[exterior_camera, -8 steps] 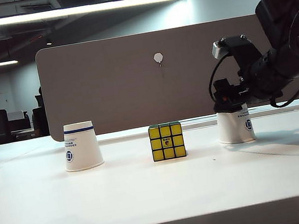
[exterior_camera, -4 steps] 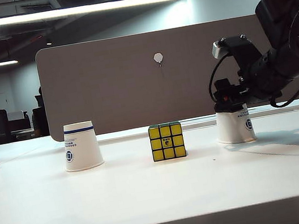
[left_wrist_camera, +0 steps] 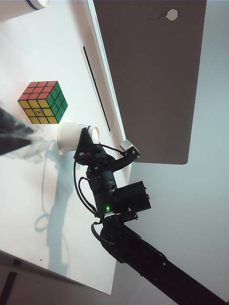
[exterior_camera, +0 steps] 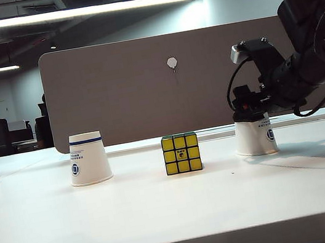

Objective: Carefully pick up the cup on the right and stack it on top of the cup on the left.

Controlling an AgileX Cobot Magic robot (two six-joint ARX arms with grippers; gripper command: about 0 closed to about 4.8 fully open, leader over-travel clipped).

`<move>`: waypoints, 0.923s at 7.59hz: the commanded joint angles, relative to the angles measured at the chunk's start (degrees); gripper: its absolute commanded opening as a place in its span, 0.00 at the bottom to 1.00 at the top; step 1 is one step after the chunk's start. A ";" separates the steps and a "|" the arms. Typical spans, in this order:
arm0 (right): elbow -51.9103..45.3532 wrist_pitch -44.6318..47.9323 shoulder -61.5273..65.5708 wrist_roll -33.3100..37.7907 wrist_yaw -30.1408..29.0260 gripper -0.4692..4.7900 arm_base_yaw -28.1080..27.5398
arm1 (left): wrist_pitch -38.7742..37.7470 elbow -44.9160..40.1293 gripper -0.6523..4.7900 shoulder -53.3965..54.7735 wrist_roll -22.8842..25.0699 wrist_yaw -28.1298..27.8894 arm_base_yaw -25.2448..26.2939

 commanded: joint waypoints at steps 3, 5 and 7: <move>0.50 2.19 -0.24 -0.11 -0.09 0.60 0.04 | 0.81 0.09 0.11 0.02 0.17 -1.20 0.00; 0.52 2.71 -0.24 -0.09 -0.13 0.60 0.04 | 0.79 0.09 0.11 0.02 0.20 -2.34 0.00; 0.52 5.40 -0.26 0.44 -3.67 0.60 0.44 | 0.70 0.09 0.11 0.02 1.49 -5.01 0.00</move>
